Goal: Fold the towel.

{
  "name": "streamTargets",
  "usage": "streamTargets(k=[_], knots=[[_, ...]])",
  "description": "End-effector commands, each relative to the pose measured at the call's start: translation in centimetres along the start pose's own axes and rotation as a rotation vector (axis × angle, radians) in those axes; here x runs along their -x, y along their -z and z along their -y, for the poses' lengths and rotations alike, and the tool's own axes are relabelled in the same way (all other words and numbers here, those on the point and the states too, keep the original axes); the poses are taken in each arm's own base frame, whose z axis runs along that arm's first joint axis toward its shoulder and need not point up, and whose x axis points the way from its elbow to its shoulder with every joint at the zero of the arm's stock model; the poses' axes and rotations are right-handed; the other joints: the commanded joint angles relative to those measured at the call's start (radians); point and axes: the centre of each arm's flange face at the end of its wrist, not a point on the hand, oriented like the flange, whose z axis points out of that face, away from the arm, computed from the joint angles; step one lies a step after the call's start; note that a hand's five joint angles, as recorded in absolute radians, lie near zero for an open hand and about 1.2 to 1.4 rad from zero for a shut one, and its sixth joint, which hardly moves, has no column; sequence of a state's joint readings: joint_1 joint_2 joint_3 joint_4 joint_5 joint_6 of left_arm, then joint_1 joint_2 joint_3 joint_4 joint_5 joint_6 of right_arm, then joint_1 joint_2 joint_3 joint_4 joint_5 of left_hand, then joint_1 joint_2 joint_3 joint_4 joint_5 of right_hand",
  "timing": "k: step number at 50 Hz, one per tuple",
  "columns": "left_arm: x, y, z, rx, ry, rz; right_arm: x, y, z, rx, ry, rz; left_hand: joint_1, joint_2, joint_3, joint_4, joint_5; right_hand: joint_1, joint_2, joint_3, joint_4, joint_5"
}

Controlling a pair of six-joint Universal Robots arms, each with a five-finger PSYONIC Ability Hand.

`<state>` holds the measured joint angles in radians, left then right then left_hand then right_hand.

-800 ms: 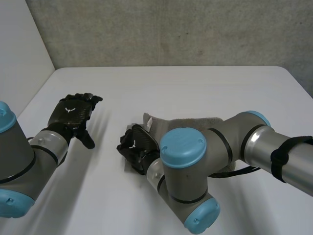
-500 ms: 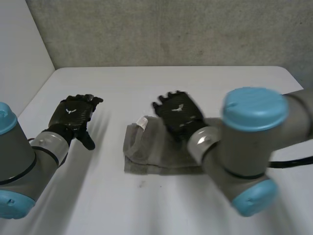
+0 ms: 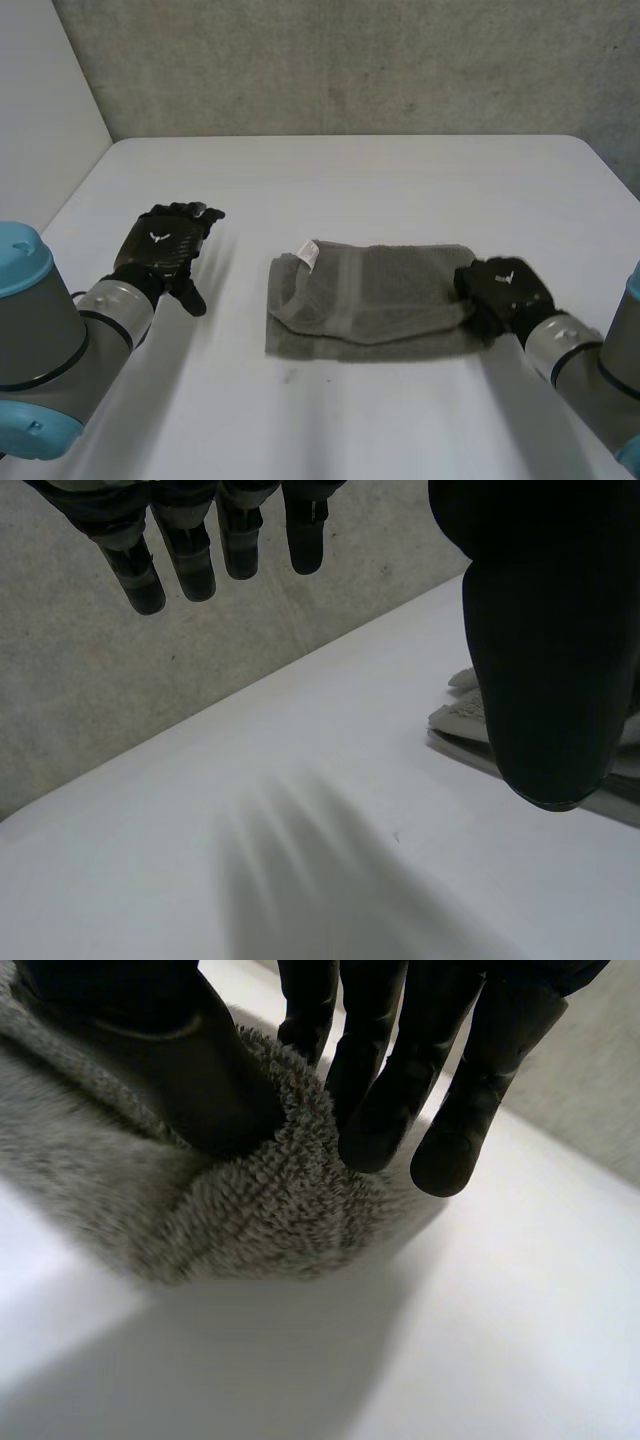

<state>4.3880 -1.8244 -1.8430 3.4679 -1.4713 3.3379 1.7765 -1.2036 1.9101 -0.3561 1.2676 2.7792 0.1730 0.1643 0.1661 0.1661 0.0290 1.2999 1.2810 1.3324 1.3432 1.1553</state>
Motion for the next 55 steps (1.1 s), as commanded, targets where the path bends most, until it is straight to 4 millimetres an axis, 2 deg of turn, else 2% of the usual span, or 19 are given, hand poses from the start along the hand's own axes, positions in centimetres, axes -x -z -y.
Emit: streamTargets(k=[1, 4, 6, 7, 9, 10, 12, 20, 27, 29, 32, 35, 37, 38, 40, 45, 49, 51, 55], knots=[[0.0, 0.0, 0.1, -0.011, -0.001, 0.006, 0.9, -0.9, 6.4, -0.183, 0.183, -0.036, 0.002, 0.010, 0.008, 0.008, -0.029, 0.096, 0.115, 0.064, 0.053, 0.066], [0.1, 0.0, 0.2, -0.013, -0.002, 0.008, 3.6, -0.9, 7.9, -0.239, 0.229, 0.029, 0.002, 0.010, 0.008, 0.008, -0.029, 0.096, 0.115, 0.064, 0.053, 0.066], [0.1, 0.0, 0.1, -0.011, -0.001, 0.009, 9.4, -0.9, 9.4, -0.301, 0.318, 0.174, 0.002, 0.010, 0.008, 0.008, -0.029, 0.096, 0.115, 0.064, 0.053, 0.066], [0.1, 0.0, 0.2, -0.014, -0.002, 0.010, 9.4, -0.9, 9.4, -0.301, 0.318, 0.175, 0.002, 0.010, 0.008, 0.008, -0.029, 0.096, 0.115, 0.064, 0.053, 0.066], [0.1, 0.1, 0.3, -0.014, -0.002, 0.011, 13.8, -0.9, 9.4, -0.292, 0.432, 0.290, 0.002, 0.010, 0.008, 0.008, -0.029, 0.096, 0.115, 0.064, 0.053, 0.066], [0.2, 0.1, 0.4, -0.017, -0.002, 0.015, 13.8, -0.9, 9.4, -0.292, 0.432, 0.290, 0.002, 0.010, 0.008, 0.008, -0.029, 0.096, 0.115, 0.064, 0.053, 0.066], [0.2, 0.1, 0.4, -0.017, -0.002, 0.019, 17.3, -0.9, 8.3, -0.255, 0.556, 0.400, 0.002, 0.010, 0.008, 0.008, -0.029, 0.096, 0.115, 0.064, 0.053, 0.066], [0.4, 0.2, 0.7, -0.021, 0.000, 0.034, 21.2, -0.8, 6.5, -0.213, 0.689, 0.519, 0.002, 0.010, 0.008, 0.008, -0.029, 0.096, 0.115, 0.064, 0.053, 0.066], [0.4, 0.2, 0.9, -0.028, 0.000, 0.034, 20.4, -0.8, 8.2, -0.242, 0.568, 0.474, 0.002, 0.010, 0.008, 0.008, -0.029, 0.094, 0.113, 0.062, 0.051, 0.065], [0.5, 0.1, 1.3, -0.038, 0.002, 0.036, 19.6, 0.3, 9.4, -0.241, 0.457, 0.465, 0.002, 0.010, 0.008, 0.008, -0.029, -0.811, -0.792, -0.844, -0.855, -0.841], [0.6, -0.1, 1.8, -0.055, 0.004, 0.038, 17.9, 1.2, 10.5, -0.230, 0.335, 0.439, 0.002, 0.010, 0.008, 0.008, -0.029, -1.125, -1.106, -1.158, -1.169, -1.155], [0.5, -0.4, 3.0, -0.093, 0.002, 0.034, 16.3, 1.2, 10.9, -0.217, 0.273, 0.405, 0.002, 0.010, 0.008, 0.008, -0.029, -1.125, -1.106, -1.158, -1.169, -1.155], [0.0, -0.4, 3.6, -0.112, 0.003, 0.021, 12.4, 0.9, 11.3, -0.183, 0.138, 0.322, 0.002, 0.010, 0.008, 0.008, -0.029, -1.125, -1.106, -1.158, -1.169, -1.155], [0.0, -0.4, 3.6, -0.113, 0.003, 0.021, 12.4, 0.9, 11.3, -0.183, 0.137, 0.322, 0.002, 0.010, 0.008, 0.008, -0.029, -1.125, -1.106, -1.158, -1.169, -1.155], [-1.0, -0.6, 4.8, -0.137, 0.023, -0.007, 9.0, 0.7, 11.5, -0.155, -0.007, 0.247, 0.002, 0.010, 0.008, 0.008, -0.029, -1.125, -1.106, -1.158, -1.169, -1.155], [-3.2, -1.0, 6.0, -0.134, 0.091, -0.066, 5.0, 0.0, 11.0, -0.115, -0.169, 0.153, 0.002, 0.010, 0.008, 0.008, -0.029, -1.125, -1.106, -1.158, -1.169, -1.155], [-5.7, -1.3, 6.4, -0.114, 0.142, -0.138, 3.6, -0.3, 10.5, -0.095, -0.225, 0.118, 0.002, 0.011, 0.009, 0.009, -0.028, -1.125, -1.106, -1.158, -1.169, -1.155], [-8.1, -1.7, 5.6, -0.058, 0.177, -0.198, 2.8, -0.4, 10.0, -0.080, -0.243, 0.099, 0.005, 0.014, 0.012, 0.012, -0.025, -1.125, -1.106, -1.158, -1.169, -1.155], [-9.7, -2.3, 4.0, 0.016, 0.191, -0.231, 2.8, -0.7, 9.6, -0.067, -0.251, 0.098, 0.008, 0.017, 0.015, 0.015, -0.022, -1.125, -1.106, -1.158, -1.169, -1.155]])
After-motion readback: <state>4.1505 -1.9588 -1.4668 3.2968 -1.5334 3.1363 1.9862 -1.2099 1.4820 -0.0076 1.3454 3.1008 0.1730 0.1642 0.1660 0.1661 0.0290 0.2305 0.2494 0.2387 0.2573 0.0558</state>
